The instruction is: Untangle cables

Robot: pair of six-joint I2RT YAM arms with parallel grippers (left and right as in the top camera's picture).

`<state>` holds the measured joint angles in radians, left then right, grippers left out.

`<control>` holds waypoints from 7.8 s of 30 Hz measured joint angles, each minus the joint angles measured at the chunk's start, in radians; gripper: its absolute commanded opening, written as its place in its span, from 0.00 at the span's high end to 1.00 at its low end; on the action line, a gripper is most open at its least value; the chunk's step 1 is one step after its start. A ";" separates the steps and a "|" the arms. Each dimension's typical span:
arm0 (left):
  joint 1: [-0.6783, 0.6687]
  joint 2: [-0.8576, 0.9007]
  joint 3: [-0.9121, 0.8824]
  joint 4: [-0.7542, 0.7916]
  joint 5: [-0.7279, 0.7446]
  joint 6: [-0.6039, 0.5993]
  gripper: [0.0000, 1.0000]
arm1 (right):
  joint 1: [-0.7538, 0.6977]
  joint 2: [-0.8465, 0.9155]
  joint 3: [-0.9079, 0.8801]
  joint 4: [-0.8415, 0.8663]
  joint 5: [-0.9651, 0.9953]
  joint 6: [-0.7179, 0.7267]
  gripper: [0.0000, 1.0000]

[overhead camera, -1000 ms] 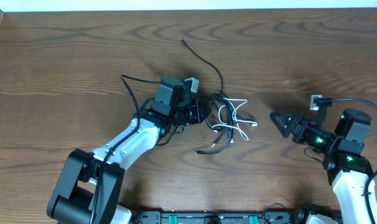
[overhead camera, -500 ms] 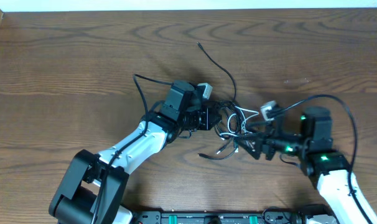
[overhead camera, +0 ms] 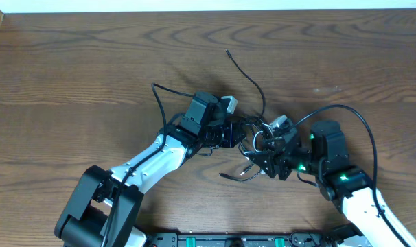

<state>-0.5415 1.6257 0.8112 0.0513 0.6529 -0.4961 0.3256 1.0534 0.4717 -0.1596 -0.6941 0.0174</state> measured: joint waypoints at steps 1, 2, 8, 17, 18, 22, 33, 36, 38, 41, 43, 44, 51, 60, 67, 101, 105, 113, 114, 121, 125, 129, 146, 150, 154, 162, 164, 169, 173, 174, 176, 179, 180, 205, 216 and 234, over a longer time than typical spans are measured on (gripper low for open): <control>0.000 0.000 0.000 0.000 0.000 0.000 0.92 | 0.011 0.009 0.000 0.000 0.009 0.000 0.40; 0.000 0.000 0.000 0.000 0.000 0.000 0.92 | 0.018 0.018 0.000 -0.002 0.017 0.000 0.41; 0.000 0.000 0.000 0.000 0.000 0.000 0.92 | 0.060 0.082 0.000 -0.005 0.062 -0.008 0.60; 0.000 0.000 0.000 0.000 0.000 0.000 0.92 | 0.072 0.098 0.000 0.040 0.074 0.016 0.67; 0.000 0.000 0.000 -0.001 0.000 0.000 0.92 | 0.072 0.098 0.000 0.051 0.074 0.021 0.70; -0.001 0.000 0.000 -0.001 0.000 0.000 0.93 | 0.072 0.098 0.000 0.071 0.077 0.042 0.71; -0.001 0.000 0.000 -0.001 0.000 0.000 0.92 | 0.072 0.098 0.000 0.055 0.082 0.055 0.81; -0.001 0.000 0.000 -0.001 0.000 0.000 0.92 | 0.072 0.098 0.000 0.054 0.088 0.060 0.99; -0.002 0.000 0.000 -0.001 0.000 0.000 0.92 | 0.072 0.098 0.000 0.058 0.089 0.062 0.99; -0.003 0.000 0.000 -0.002 0.000 0.000 0.92 | 0.072 0.098 0.000 0.077 0.089 0.073 0.99; -0.003 0.000 0.000 -0.005 0.000 0.000 0.92 | 0.072 0.098 0.000 0.109 0.089 0.087 0.99; -0.003 0.000 0.000 -0.009 0.000 0.000 0.92 | 0.072 0.098 0.000 0.127 0.089 0.097 0.99; -0.003 0.000 0.001 -0.104 -0.046 0.000 0.92 | 0.040 0.033 0.000 0.197 0.089 0.184 0.99; -0.005 0.001 0.000 -0.227 -0.198 0.000 0.92 | -0.134 -0.227 0.000 0.120 0.108 0.229 0.99; -0.005 0.001 0.000 -0.196 -0.230 -0.013 0.92 | -0.204 -0.301 0.000 -0.064 0.152 0.246 0.66; -0.005 0.002 0.000 -0.152 -0.214 -0.159 0.92 | 0.034 0.169 -0.002 0.182 0.064 0.229 0.99; -0.005 0.002 0.000 -0.153 -0.213 -0.159 0.92 | 0.010 0.143 -0.002 0.258 0.062 0.261 0.99; -0.005 0.002 0.000 -0.178 -0.215 -0.159 0.83 | -0.129 -0.068 -0.002 0.253 0.062 0.337 0.99; -0.005 0.002 0.000 -0.178 -0.215 -0.159 0.78 | -0.145 -0.095 -0.002 0.235 0.062 0.341 0.99; -0.005 0.002 0.000 -0.178 -0.234 -0.164 0.25 | -0.220 -0.198 -0.002 0.093 0.090 0.358 0.99; -0.005 0.002 0.000 -0.176 -0.229 -0.213 0.21 | -0.243 -0.211 -0.002 0.019 0.145 0.362 0.99; -0.005 0.002 0.001 -0.136 -0.151 -0.254 0.21 | -0.249 -0.211 -0.002 -0.028 0.186 0.363 0.99; -0.188 0.002 0.000 -0.271 -0.344 -0.586 0.26 | -0.249 -0.211 -0.002 -0.130 0.299 0.365 0.99; -0.248 0.002 0.001 -0.223 -0.465 -0.661 0.87 | -0.249 -0.211 -0.002 -0.148 0.303 0.365 0.99; -0.296 0.002 0.001 -0.217 -0.591 -0.694 0.92 | -0.249 -0.211 -0.002 -0.180 0.304 0.365 0.99; -0.227 -0.004 0.000 -0.169 -0.717 -0.692 0.92 | -0.249 -0.211 -0.002 -0.257 0.273 0.366 0.99; -0.163 -0.023 0.000 -0.121 -0.719 -0.690 0.92 | -0.249 -0.211 -0.002 -0.285 0.241 0.365 0.99; 0.002 -0.092 -0.002 0.100 -0.602 -0.687 0.92 | -0.249 -0.211 -0.002 -0.344 0.181 0.365 0.99; 0.082 -0.108 -0.002 0.333 -0.385 -0.684 0.92 | -0.249 -0.211 -0.002 -0.352 0.170 0.354 0.99; 0.089 -0.108 -0.002 0.377 -0.325 -0.681 0.92 | -0.249 -0.210 -0.002 -0.349 0.171 0.353 0.99; 0.090 -0.108 -0.002 0.439 -0.194 -0.669 0.92 | -0.249 -0.205 -0.002 -0.339 0.179 0.351 0.99; 0.081 -0.108 -0.002 0.488 -0.011 -0.639 0.92 | -0.249 -0.185 -0.002 -0.310 0.203 0.350 0.99; 0.079 -0.108 -0.002 0.504 0.040 -0.628 0.92 | -0.249 -0.177 -0.002 -0.301 0.212 0.351 0.99; 0.294 -0.113 -0.005 0.990 0.859 -0.555 0.92 | -0.357 0.008 0.004 -0.254 0.816 0.513 0.98; 0.360 -0.113 -0.005 0.989 0.895 -0.558 0.92 | -0.655 -0.118 0.103 -0.319 0.868 0.589 0.89; 0.375 -0.113 -0.005 0.989 0.881 -0.553 0.92 | -0.737 -0.135 0.103 -0.198 -0.051 0.629 0.16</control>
<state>-0.1661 1.5127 0.8062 1.0405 1.5341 -1.0489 -0.4118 0.9180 0.5751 -0.3580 -0.7456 0.6460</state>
